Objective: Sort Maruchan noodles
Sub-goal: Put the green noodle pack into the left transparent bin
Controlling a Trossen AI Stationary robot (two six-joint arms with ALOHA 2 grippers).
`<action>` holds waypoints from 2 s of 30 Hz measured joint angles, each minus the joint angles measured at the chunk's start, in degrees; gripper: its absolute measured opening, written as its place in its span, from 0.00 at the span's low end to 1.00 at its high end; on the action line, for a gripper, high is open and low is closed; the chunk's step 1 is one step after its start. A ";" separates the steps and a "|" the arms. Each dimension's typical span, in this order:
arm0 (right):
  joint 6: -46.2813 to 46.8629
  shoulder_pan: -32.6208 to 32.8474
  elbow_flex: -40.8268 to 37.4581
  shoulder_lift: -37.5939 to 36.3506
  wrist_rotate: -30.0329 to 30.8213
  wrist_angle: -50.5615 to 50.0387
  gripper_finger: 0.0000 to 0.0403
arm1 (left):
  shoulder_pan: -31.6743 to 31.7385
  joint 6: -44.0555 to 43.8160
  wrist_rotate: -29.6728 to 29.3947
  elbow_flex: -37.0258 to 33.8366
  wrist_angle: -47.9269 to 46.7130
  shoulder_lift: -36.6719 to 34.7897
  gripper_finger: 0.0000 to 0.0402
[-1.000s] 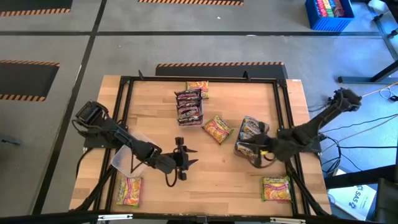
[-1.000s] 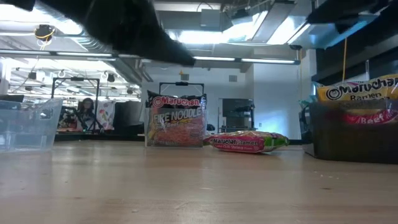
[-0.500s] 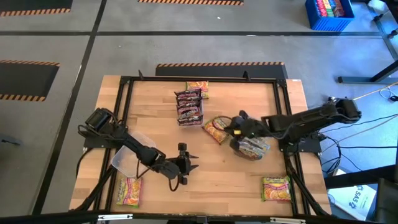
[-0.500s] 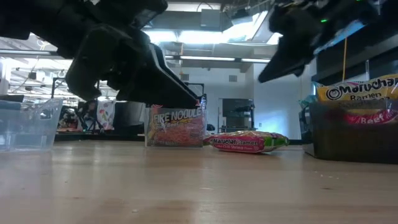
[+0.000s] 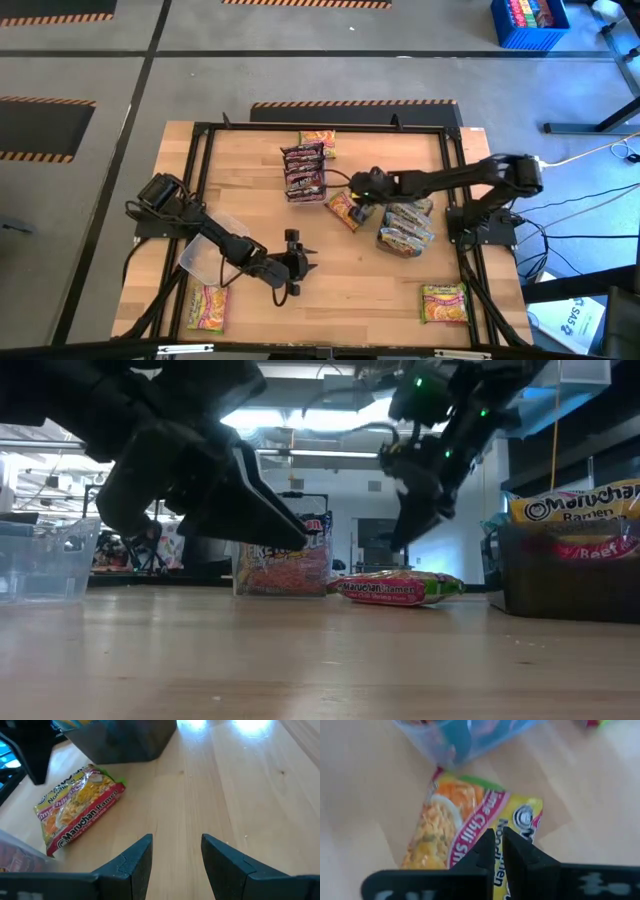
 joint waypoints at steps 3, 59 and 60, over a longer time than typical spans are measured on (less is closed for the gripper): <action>-0.32 0.11 0.00 1.85 -0.52 -0.46 0.05 | 0.00 -0.04 0.00 0.00 -0.35 0.00 0.41; -4.10 24.32 9.07 5.67 3.96 4.76 0.05 | -1.60 -4.96 4.55 3.63 -1.30 -0.04 0.41; -2.97 23.69 9.18 5.67 2.92 4.31 0.05 | -1.29 -5.68 5.03 3.63 -1.49 -0.04 0.41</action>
